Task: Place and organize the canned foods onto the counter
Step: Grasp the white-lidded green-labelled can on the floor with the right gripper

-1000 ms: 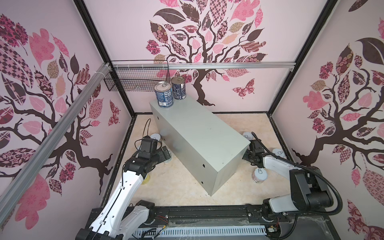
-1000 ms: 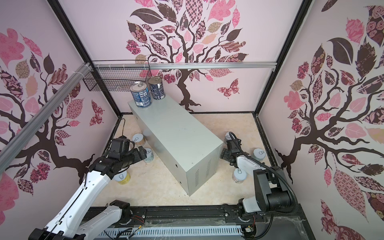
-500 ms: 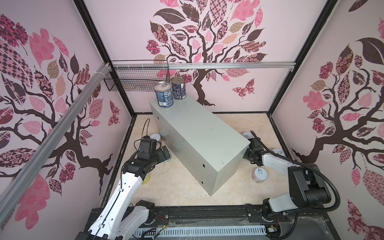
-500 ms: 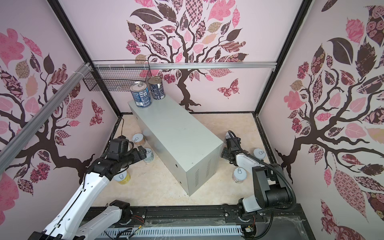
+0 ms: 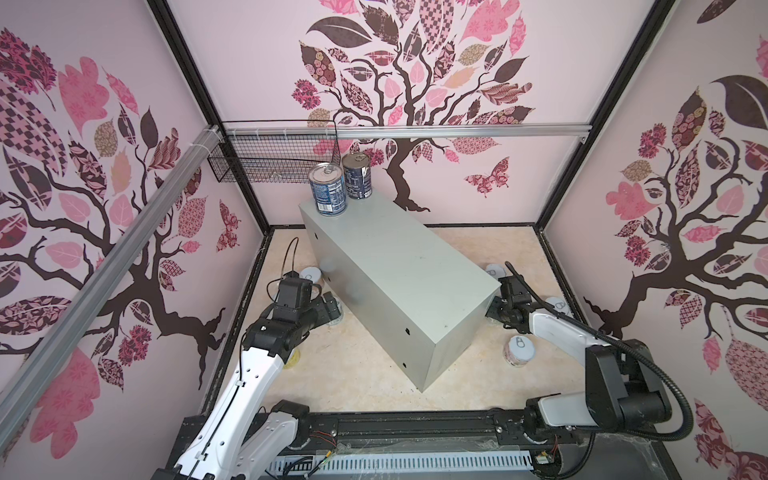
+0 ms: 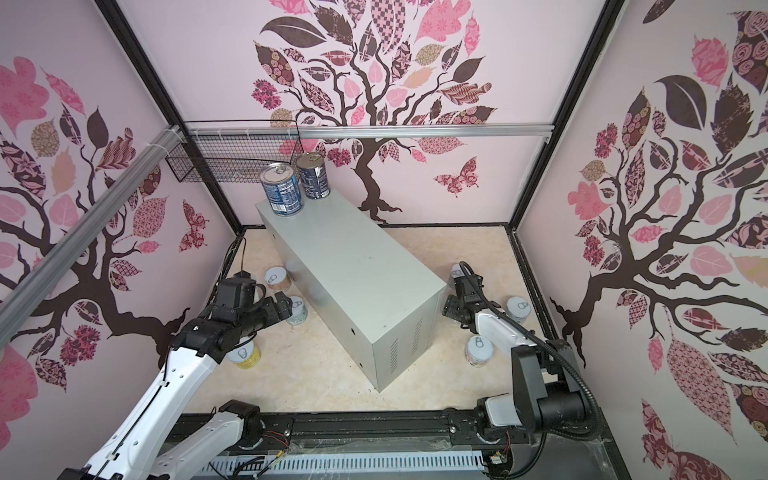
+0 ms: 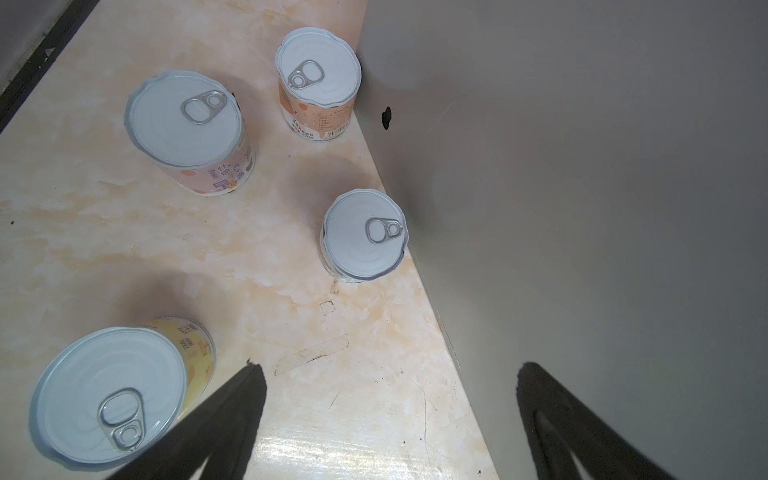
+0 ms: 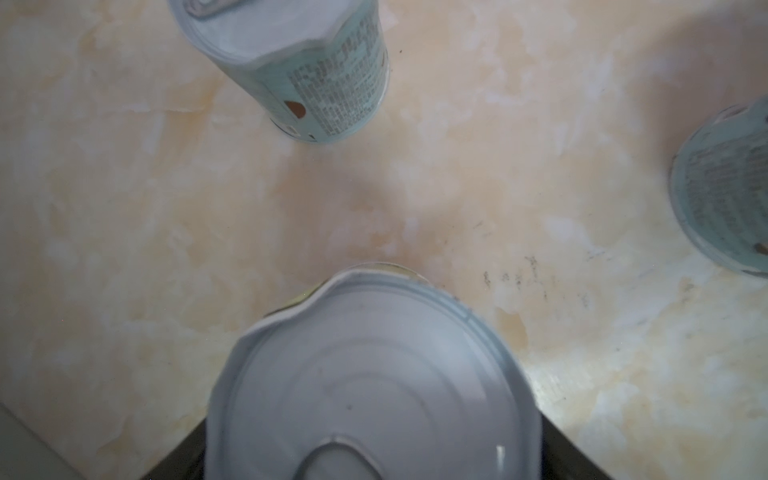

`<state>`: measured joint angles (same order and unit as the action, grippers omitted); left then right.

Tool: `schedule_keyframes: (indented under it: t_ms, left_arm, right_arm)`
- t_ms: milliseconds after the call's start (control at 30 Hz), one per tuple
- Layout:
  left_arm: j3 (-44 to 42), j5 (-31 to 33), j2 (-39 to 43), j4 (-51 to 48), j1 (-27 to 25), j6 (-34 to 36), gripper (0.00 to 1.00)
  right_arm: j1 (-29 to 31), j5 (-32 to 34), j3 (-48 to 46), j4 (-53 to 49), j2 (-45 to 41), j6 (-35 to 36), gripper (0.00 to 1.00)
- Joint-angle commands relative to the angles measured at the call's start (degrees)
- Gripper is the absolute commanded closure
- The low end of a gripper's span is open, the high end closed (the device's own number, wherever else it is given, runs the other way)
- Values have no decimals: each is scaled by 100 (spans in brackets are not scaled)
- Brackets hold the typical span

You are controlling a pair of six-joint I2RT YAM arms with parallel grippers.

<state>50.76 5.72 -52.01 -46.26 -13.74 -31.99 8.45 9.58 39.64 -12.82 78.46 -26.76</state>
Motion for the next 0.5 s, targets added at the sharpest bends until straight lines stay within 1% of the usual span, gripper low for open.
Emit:
schedule_keyframes:
  t_ms: [0, 233, 467]
  left_arm:
    - [-170, 18, 95, 73, 22, 63, 2]
    - [-221, 27, 256, 42, -3, 53, 2]
    - [-314, 226, 715, 135, -456, 62, 2]
  right_arm:
    - [-36, -31, 432, -206, -491, 21, 43]
    - [-34, -112, 848, -747, -1130, 81, 43]
    - [-33, -150, 1368, -1326, -1684, 207, 43]
